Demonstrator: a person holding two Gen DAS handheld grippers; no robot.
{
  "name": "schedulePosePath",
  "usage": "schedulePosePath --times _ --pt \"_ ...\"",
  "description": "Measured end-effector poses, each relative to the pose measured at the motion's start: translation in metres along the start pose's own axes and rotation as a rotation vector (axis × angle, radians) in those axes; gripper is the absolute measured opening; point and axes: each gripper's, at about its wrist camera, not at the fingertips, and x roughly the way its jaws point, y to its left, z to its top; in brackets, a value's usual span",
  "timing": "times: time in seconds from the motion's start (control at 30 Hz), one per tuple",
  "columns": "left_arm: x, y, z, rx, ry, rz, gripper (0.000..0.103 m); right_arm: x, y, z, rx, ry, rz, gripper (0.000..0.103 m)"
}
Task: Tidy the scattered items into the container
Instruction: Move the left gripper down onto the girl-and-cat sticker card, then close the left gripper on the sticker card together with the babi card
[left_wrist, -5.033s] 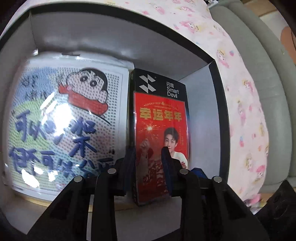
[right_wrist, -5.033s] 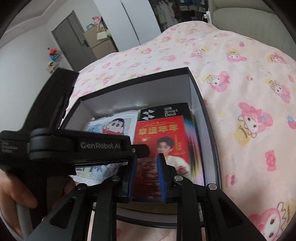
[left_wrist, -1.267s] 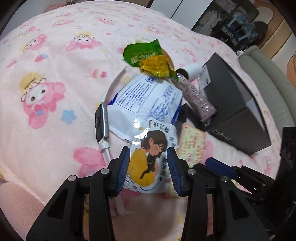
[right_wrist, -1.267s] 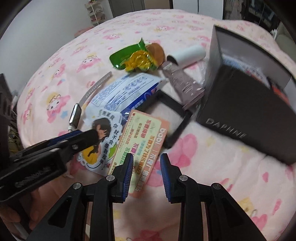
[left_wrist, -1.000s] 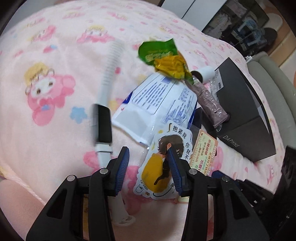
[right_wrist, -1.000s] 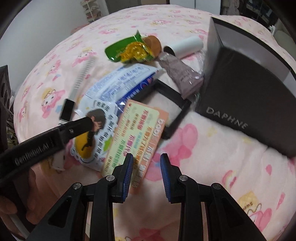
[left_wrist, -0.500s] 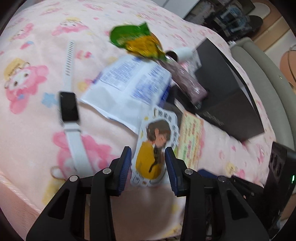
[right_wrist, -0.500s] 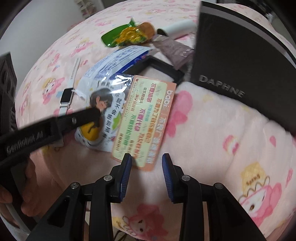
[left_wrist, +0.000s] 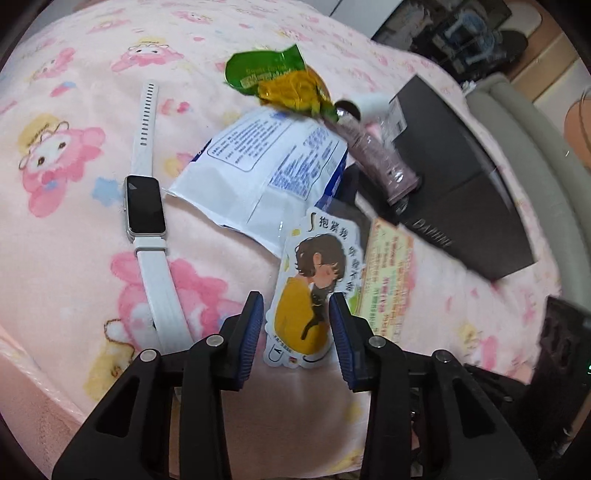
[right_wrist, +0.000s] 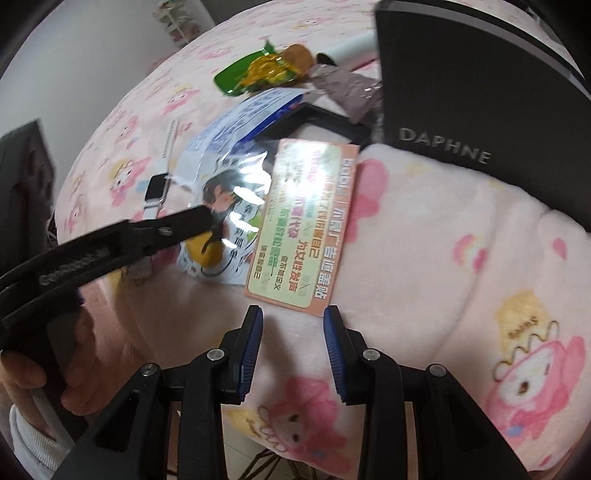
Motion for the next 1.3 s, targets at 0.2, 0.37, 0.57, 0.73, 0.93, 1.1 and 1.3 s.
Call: schedulePosePath --times 0.2,0.37,0.57,0.73,0.93,1.1,1.3 --pt "-0.003 -0.011 -0.007 0.038 0.033 -0.085 0.027 -0.003 -0.012 0.005 0.048 -0.032 -0.049 0.03" --pt "-0.003 -0.029 -0.013 0.093 0.066 -0.136 0.026 -0.026 -0.028 0.017 0.104 -0.126 -0.051 0.03" --pt "-0.008 -0.03 0.009 0.103 -0.011 -0.068 0.029 -0.036 -0.04 0.013 0.116 -0.085 -0.034 0.03" --pt "-0.013 -0.03 0.027 0.111 -0.076 -0.012 0.029 -0.021 -0.036 -0.008 0.085 0.018 0.023 0.03" --pt "0.014 -0.056 0.05 0.275 -0.104 0.006 0.034 -0.006 -0.041 -0.004 0.119 0.022 0.042 0.03" --pt "0.039 -0.058 0.043 0.296 -0.006 0.046 0.034 -0.009 -0.044 0.001 0.13 -0.015 0.06 0.031" --pt "0.034 -0.055 0.013 0.249 0.077 -0.032 0.034 -0.016 -0.056 0.009 0.17 -0.08 0.044 0.031"
